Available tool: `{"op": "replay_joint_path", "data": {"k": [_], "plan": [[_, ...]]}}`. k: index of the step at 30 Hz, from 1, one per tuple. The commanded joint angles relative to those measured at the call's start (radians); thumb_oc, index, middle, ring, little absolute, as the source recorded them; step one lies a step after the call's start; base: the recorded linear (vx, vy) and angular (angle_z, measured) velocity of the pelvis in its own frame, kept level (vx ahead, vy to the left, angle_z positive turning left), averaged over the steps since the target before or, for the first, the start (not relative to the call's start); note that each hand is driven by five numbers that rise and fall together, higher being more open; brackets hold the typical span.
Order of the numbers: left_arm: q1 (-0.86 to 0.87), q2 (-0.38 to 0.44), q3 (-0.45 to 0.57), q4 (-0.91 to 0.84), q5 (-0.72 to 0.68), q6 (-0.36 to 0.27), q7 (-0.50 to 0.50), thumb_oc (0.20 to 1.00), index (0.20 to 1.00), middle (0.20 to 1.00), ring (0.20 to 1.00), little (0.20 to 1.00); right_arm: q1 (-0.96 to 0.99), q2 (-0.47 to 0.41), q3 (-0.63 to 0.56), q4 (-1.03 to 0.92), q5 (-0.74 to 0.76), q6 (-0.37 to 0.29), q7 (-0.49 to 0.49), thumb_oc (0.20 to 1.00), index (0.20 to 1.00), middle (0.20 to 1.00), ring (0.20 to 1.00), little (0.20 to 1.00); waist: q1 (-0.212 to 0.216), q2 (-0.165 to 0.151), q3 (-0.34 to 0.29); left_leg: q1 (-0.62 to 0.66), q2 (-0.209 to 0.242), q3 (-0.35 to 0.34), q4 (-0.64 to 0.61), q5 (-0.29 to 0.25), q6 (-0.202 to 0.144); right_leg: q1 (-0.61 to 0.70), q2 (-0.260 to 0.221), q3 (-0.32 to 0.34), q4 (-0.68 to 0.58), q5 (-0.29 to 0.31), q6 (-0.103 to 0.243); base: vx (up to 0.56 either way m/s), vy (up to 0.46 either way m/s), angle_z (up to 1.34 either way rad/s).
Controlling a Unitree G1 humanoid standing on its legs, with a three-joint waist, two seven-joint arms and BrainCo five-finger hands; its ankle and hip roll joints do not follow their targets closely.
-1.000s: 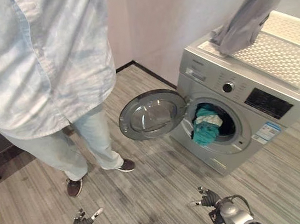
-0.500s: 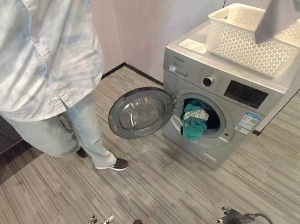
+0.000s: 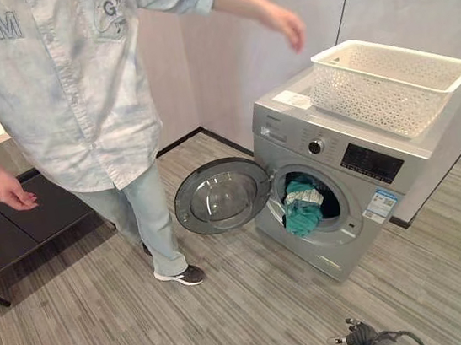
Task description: Grab the laundry basket,head to the washer,open it,put in the laundry and shut it.
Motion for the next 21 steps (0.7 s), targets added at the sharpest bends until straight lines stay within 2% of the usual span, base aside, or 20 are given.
{"op": "replay_joint_path", "data": {"k": [1, 21], "plan": [[-0.084, 0.036, 0.023, 0.006, 0.021, -0.020, 0.008, 1.000, 1.000, 1.000, 1.000, 1.000, -0.063, 0.000, 0.000, -0.008, 0.003, -0.027, -0.021, 1.000, 1.000, 1.000, 1.000, 1.000, 0.000, -0.019, 0.062, 0.021, 0.054, -0.025, 0.010, -0.085, -0.036, 0.052, -0.052, 0.044, 0.030, -0.108, 0.019, 0.00, 0.000, 0.00], [-0.083, 0.026, 0.029, 0.030, 0.010, -0.022, 0.003, 1.000, 1.000, 1.000, 1.000, 1.000, -0.053, 0.015, -0.020, 0.031, 0.034, -0.029, -0.019, 1.000, 1.000, 1.000, 1.000, 1.000, -0.001, -0.026, 0.053, 0.041, 0.053, -0.013, 0.010, -0.099, -0.036, 0.063, -0.054, 0.050, 0.017, -0.107, 0.022, 0.00, 0.000, 0.00]]}}
